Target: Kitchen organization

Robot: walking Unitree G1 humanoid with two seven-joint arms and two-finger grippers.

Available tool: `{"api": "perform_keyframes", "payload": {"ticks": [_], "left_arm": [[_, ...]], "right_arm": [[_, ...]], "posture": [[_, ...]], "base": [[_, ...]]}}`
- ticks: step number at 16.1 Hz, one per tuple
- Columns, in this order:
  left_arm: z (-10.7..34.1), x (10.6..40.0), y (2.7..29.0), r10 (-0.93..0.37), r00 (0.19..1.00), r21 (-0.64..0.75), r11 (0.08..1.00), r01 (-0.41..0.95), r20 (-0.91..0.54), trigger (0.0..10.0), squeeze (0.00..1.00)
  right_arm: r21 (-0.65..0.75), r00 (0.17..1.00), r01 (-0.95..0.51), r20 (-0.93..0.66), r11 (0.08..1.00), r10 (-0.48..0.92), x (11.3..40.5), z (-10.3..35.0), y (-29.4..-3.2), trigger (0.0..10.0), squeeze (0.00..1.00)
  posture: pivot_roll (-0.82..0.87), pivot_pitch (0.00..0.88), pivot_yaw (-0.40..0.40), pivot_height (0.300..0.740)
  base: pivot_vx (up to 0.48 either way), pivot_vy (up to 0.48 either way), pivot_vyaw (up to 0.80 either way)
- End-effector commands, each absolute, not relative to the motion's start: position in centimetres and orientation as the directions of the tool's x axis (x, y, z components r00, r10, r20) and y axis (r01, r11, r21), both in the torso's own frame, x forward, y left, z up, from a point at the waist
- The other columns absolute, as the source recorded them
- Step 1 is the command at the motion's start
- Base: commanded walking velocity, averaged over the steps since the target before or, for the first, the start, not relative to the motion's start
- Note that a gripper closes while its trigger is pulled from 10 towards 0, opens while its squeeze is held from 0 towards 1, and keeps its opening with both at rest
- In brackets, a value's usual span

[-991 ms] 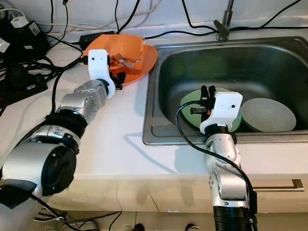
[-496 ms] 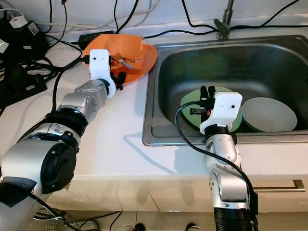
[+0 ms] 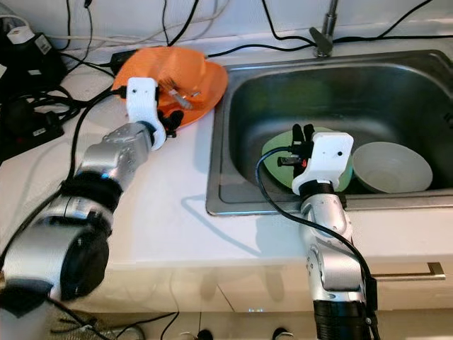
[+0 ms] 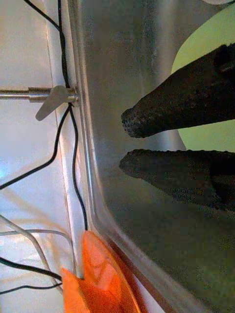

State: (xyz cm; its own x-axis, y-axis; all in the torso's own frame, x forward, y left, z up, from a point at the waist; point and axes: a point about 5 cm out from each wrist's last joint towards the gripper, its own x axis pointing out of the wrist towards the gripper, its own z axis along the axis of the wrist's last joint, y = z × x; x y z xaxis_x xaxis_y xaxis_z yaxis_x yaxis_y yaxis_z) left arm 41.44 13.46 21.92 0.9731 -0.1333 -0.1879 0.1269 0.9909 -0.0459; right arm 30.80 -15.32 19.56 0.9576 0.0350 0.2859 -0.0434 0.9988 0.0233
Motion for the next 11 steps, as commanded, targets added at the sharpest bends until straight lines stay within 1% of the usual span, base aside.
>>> {"api": "perform_keyframes", "payload": {"ticks": [1, 8, 11], "left_arm": [[18.1, 40.3, 14.3, -0.118, 0.929, -0.068, 0.993, 0.100, -0.351, 10.0, 0.00], [18.8, 37.5, 15.3, -0.111, 0.930, -0.094, 0.992, 0.083, -0.349, 10.0, 0.00], [19.3, 35.9, 15.6, -0.110, 0.927, -0.095, 0.992, 0.081, -0.358, 10.0, 0.00]], "right_arm": [[0.042, 0.980, -0.040, 0.196, 0.998, 0.031, 31.0, 17.5, -15.5, 10.0, 0.00], [0.045, 0.978, -0.062, 0.203, 0.997, 0.052, 31.5, 17.6, -15.1, 10.0, 0.00], [0.047, 0.978, -0.058, 0.205, 0.997, 0.047, 31.6, 17.5, -15.1, 10.0, 0.00]], "posture": [[0.00, 0.168, 0.143, 0.740], [0.03, 0.159, 0.141, 0.740], [0.04, 0.159, 0.153, 0.740]], "base": [[0.000, 0.000, 0.00], [0.000, 0.000, 0.00], [0.000, 0.000, 0.00]]}}
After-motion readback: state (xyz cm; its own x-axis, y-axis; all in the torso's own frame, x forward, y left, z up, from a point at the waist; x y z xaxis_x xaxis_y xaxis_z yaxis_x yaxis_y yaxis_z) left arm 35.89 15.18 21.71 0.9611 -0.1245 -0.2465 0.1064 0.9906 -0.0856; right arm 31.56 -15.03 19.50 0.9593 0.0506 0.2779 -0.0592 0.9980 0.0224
